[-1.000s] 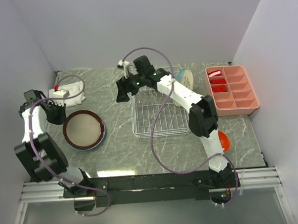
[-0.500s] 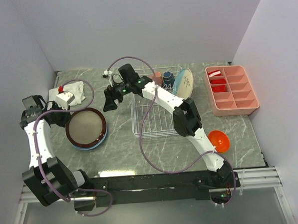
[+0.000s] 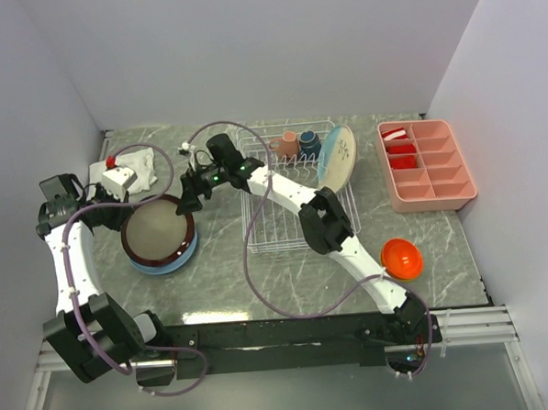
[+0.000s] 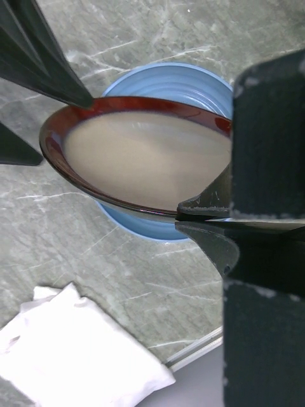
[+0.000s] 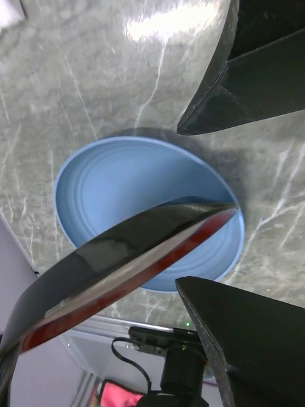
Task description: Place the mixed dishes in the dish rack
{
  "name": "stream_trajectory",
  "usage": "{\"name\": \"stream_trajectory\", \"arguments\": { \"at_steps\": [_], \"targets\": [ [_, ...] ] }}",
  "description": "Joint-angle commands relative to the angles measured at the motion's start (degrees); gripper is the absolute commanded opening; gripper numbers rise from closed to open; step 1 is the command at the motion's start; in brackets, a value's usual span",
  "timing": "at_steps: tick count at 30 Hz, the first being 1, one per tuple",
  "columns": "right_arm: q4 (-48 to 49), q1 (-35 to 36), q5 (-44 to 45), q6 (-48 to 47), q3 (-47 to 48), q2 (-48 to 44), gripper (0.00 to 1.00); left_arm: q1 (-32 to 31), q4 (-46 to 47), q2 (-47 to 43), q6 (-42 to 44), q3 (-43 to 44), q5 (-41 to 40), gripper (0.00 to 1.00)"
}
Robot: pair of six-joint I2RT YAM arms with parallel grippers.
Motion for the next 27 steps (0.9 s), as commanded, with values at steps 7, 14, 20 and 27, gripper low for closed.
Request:
{"name": "stream_trajectory", "arguments": {
  "at_steps": [7, 14, 20, 27],
  "targets": [
    [18.7, 2.3, -6.3, 12.3, 0.4, 2.1, 0.83, -0.1, 4.7, -4.1, -2.9, -0.5, 6.0, 0.01],
    [23.3, 2.7, -9.2, 16.5, 0.6, 3.8, 0.37, 0.0, 11.5, -3.8, -3.4, -5.9, 2.2, 0.01],
    [20.5, 2.7, -11.0, 14.7, 0.4, 3.7, 0.27, 0.0, 20.4, -4.2, -7.0, -8.8, -2.1, 0.01],
    [13.0, 2.4, -9.4, 9.5, 1.1, 0.9, 0.0, 0.0, 27.8, -4.7, -13.5, -8.1, -6.9, 0.01]
  ]
}}
